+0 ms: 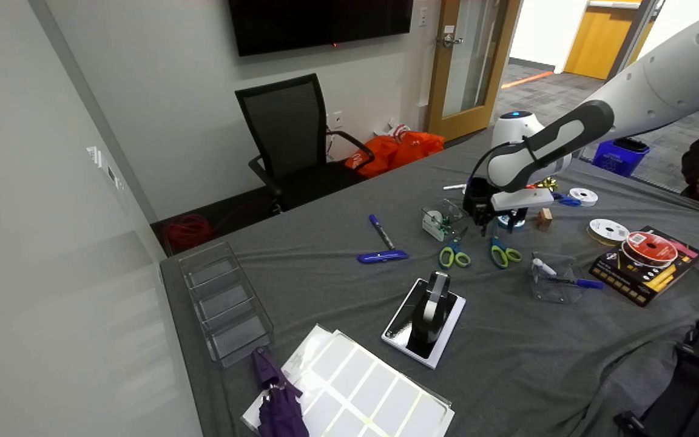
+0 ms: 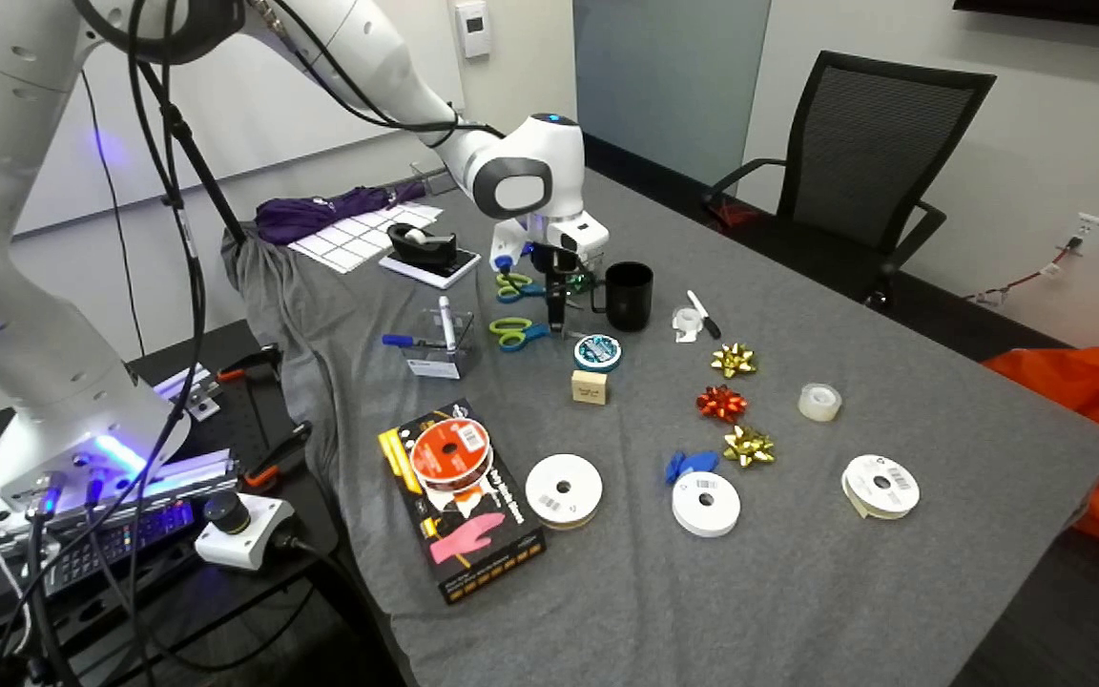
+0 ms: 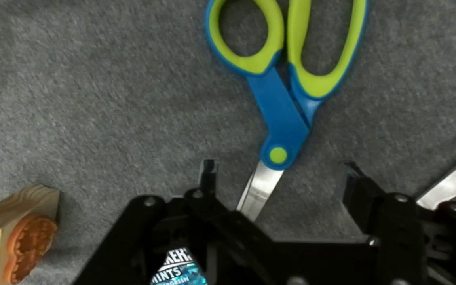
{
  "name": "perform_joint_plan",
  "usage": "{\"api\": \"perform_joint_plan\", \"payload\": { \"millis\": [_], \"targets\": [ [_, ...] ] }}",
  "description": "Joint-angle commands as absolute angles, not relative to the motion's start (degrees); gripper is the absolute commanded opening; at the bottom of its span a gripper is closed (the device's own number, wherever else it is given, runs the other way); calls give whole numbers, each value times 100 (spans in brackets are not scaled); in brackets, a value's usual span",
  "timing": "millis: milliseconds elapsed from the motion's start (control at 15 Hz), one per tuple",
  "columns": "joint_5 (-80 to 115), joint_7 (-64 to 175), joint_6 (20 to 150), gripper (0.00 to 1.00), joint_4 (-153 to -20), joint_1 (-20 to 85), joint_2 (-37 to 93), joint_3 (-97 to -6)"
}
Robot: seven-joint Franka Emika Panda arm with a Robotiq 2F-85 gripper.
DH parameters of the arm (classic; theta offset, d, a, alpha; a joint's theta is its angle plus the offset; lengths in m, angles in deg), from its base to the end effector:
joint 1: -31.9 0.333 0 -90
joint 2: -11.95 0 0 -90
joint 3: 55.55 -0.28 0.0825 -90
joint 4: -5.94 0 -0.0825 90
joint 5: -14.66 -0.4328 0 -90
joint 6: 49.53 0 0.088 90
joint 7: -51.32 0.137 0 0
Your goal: Put the right scissors in the bowl furthest from you
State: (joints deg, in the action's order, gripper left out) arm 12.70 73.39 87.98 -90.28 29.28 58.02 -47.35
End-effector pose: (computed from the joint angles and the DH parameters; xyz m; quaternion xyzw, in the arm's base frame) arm 0.6554 -0.1259 0.0370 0.9595 -0.2763 -0.0333 0.0446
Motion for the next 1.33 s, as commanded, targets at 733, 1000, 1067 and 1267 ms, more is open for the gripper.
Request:
{"api": "perform_joint_plan", "payload": {
  "millis": [733, 1000, 1067, 1267],
  "targets": [
    [1135, 7076, 9082, 6, -9146, 2927, 5854, -4889],
    [1171, 7105, 8983, 6, -9182, 2962, 5804, -4852],
    [1166, 7131, 8938, 6, -9215, 2973, 5751, -4846],
    [1135, 7152, 8700, 6, -9355, 2989, 5513, -4863]
  ]
}}
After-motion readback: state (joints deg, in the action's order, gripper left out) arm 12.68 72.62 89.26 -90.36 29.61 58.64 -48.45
